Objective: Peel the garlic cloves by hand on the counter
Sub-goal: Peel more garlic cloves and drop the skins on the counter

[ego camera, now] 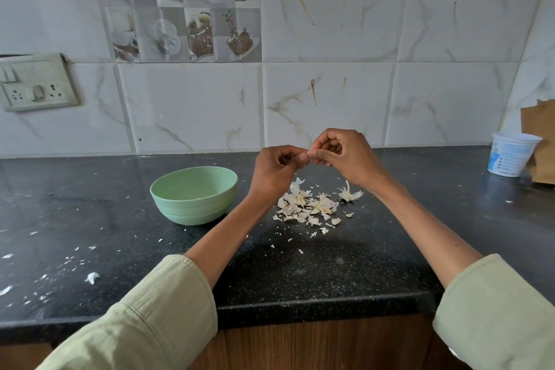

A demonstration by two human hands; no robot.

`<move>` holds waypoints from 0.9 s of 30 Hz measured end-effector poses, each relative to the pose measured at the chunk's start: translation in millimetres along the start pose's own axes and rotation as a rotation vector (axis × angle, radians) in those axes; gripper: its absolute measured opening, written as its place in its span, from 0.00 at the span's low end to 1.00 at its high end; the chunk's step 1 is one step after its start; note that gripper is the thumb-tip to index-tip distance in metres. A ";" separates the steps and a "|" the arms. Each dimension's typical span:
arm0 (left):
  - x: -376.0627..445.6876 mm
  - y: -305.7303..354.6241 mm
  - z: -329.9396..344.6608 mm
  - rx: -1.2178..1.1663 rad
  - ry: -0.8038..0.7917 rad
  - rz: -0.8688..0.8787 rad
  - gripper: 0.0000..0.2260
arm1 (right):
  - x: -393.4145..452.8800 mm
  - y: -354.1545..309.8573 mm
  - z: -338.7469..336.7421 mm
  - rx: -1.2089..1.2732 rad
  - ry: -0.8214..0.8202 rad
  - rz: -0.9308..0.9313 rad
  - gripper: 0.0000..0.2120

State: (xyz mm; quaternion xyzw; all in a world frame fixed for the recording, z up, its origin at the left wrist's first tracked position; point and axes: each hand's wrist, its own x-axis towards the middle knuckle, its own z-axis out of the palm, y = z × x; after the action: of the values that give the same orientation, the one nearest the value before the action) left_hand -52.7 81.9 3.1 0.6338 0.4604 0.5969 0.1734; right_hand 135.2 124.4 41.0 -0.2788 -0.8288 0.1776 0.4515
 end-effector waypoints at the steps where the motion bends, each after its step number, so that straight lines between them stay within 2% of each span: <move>1: 0.0 0.0 -0.3 -0.011 0.000 -0.006 0.05 | 0.6 1.2 0.8 -0.005 -0.008 0.012 0.11; 10: -1.1 3.6 0.3 -0.032 0.011 -0.026 0.05 | 2.7 5.0 6.7 -0.067 -0.007 0.053 0.07; 17: -1.8 0.7 4.0 -0.256 0.018 -0.131 0.07 | 3.2 5.1 13.3 -0.169 0.025 -0.021 0.06; 20: -2.7 0.1 7.0 -0.332 0.038 -0.202 0.06 | 2.9 5.4 11.6 -0.182 -0.028 -0.017 0.04; 23: 0.3 -1.1 6.6 -0.409 0.076 -0.289 0.06 | 1.5 10.8 7.3 -0.218 -0.167 0.031 0.04; 27: 2.5 -6.3 1.7 -0.383 0.091 -0.298 0.06 | 0.3 15.2 3.0 -0.223 -0.266 0.079 0.03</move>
State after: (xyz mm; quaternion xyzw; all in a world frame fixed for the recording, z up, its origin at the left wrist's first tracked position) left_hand -53.8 87.7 -0.6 0.4871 0.4347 0.6688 0.3556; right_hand 137.1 136.4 31.3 -0.3337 -0.8842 0.1375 0.2965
